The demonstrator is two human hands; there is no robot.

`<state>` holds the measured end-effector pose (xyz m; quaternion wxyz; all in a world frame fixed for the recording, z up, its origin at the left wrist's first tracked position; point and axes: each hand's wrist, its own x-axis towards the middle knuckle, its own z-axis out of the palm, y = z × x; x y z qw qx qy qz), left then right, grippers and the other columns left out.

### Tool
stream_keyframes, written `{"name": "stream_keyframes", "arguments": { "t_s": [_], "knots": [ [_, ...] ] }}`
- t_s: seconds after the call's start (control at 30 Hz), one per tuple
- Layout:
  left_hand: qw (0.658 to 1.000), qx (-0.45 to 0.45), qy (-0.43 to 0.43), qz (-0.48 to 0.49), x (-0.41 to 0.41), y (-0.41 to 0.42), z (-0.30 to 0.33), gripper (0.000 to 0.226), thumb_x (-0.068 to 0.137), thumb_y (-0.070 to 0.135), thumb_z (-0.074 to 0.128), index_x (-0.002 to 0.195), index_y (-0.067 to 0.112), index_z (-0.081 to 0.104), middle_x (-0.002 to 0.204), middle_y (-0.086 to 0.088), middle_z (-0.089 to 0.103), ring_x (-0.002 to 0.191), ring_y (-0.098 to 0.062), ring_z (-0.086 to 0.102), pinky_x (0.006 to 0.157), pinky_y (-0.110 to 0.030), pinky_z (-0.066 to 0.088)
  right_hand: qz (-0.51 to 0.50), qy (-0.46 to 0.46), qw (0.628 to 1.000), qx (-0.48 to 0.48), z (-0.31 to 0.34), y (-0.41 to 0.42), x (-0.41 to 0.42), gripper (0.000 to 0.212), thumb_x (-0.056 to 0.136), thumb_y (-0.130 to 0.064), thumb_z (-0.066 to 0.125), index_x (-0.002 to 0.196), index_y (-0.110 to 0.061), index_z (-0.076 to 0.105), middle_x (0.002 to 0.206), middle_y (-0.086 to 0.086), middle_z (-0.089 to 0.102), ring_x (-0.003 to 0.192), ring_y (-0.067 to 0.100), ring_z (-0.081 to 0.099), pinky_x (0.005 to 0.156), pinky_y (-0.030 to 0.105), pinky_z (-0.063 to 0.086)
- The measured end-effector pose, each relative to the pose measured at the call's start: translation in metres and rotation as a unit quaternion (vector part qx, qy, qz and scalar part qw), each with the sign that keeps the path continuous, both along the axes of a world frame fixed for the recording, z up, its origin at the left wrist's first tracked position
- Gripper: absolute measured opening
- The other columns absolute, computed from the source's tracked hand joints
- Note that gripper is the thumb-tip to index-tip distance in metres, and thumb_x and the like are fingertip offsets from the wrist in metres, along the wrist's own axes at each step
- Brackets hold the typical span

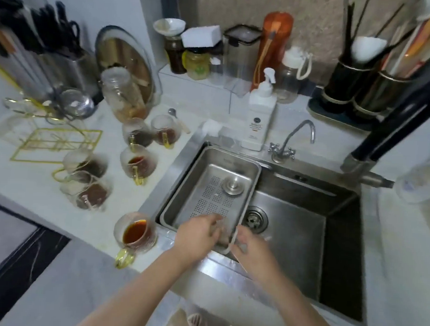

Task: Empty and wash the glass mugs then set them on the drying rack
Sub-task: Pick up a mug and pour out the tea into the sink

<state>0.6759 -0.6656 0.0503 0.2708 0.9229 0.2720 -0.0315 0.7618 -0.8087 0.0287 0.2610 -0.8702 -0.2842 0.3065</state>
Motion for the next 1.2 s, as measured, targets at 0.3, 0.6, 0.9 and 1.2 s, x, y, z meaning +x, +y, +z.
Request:
{"name": "stream_keyframes", "arguments": {
  "t_s": [0.3, 0.6, 0.9, 1.2],
  "knots": [
    [0.990, 0.075, -0.041, 0.111, -0.075, 0.077, 0.020, 0.043, 0.092, 0.038, 0.053, 0.132, 0.027, 0.050, 0.132, 0.005, 0.055, 0.125, -0.014, 0.044, 0.101, -0.028, 0.037, 0.184, -0.002, 0.983, 0.015, -0.013, 0.088, -0.030, 0.059, 0.086, -0.038, 0.061, 0.139, -0.021, 0.041, 0.129, 0.003, 0.060, 0.120, 0.019, 0.056, 0.099, 0.028, 0.043],
    [0.984, -0.020, 0.040, 0.174, -0.134, 0.126, 0.003, 0.069, 0.086, 0.048, 0.058, 0.144, 0.023, 0.030, 0.147, -0.001, 0.038, 0.135, -0.020, 0.034, 0.110, -0.032, 0.028, 0.279, -0.009, 0.959, 0.038, -0.011, 0.149, -0.066, 0.074, 0.085, -0.032, 0.065, 0.146, -0.017, 0.026, 0.148, 0.001, 0.035, 0.135, 0.021, 0.038, 0.109, 0.033, 0.035],
    [0.979, -0.094, 0.030, 0.177, -0.141, 0.134, -0.014, 0.068, 0.087, 0.045, 0.058, 0.144, 0.022, 0.030, 0.142, -0.003, 0.046, 0.127, -0.019, 0.046, 0.104, -0.028, 0.035, 0.251, 0.063, 0.964, 0.065, -0.022, 0.172, -0.087, 0.085, 0.078, -0.033, 0.075, 0.145, -0.025, 0.022, 0.142, -0.008, 0.039, 0.133, 0.014, 0.039, 0.107, 0.027, 0.036],
    [0.988, -0.130, -0.032, 0.080, -0.099, 0.136, -0.001, 0.061, 0.089, 0.042, 0.057, 0.142, 0.028, 0.032, 0.132, 0.006, 0.053, 0.119, -0.014, 0.052, 0.101, -0.028, 0.039, 0.110, 0.121, 0.979, 0.123, -0.026, 0.149, -0.068, 0.099, 0.066, -0.037, 0.082, 0.145, -0.036, 0.021, 0.143, -0.010, 0.038, 0.127, 0.008, 0.044, 0.106, 0.037, 0.043]
  ]
}}
